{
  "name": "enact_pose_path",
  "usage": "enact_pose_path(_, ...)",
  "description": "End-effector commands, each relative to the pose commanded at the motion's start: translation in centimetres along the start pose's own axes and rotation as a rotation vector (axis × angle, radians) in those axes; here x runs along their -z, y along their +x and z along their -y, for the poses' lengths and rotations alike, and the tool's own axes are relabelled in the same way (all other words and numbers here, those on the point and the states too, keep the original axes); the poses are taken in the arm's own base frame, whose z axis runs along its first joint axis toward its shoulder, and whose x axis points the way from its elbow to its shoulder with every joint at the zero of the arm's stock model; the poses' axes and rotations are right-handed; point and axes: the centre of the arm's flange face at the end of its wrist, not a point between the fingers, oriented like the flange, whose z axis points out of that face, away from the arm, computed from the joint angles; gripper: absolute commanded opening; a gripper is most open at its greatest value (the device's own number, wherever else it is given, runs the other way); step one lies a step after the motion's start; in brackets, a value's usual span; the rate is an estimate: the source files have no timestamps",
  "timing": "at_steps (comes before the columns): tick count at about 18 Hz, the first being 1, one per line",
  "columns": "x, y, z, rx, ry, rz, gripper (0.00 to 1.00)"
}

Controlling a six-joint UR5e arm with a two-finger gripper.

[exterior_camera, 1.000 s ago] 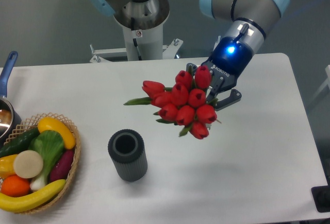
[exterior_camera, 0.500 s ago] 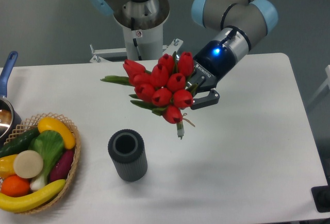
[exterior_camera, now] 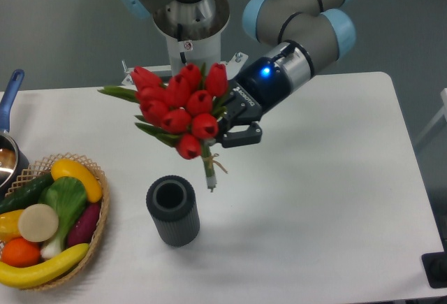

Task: Insert the flowers into the vase
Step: 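Carry the tulip bunch toward the grey vase, stems pointing down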

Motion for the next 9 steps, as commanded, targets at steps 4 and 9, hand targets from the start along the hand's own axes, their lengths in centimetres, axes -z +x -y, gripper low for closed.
enact_pose_path(4,-0.5,0.2,0.0,-0.001,0.0,-0.009,0.27)
enact_pose_path(9,-3.1,0.8,-1.4,0.023,-0.001,-0.058,0.27)
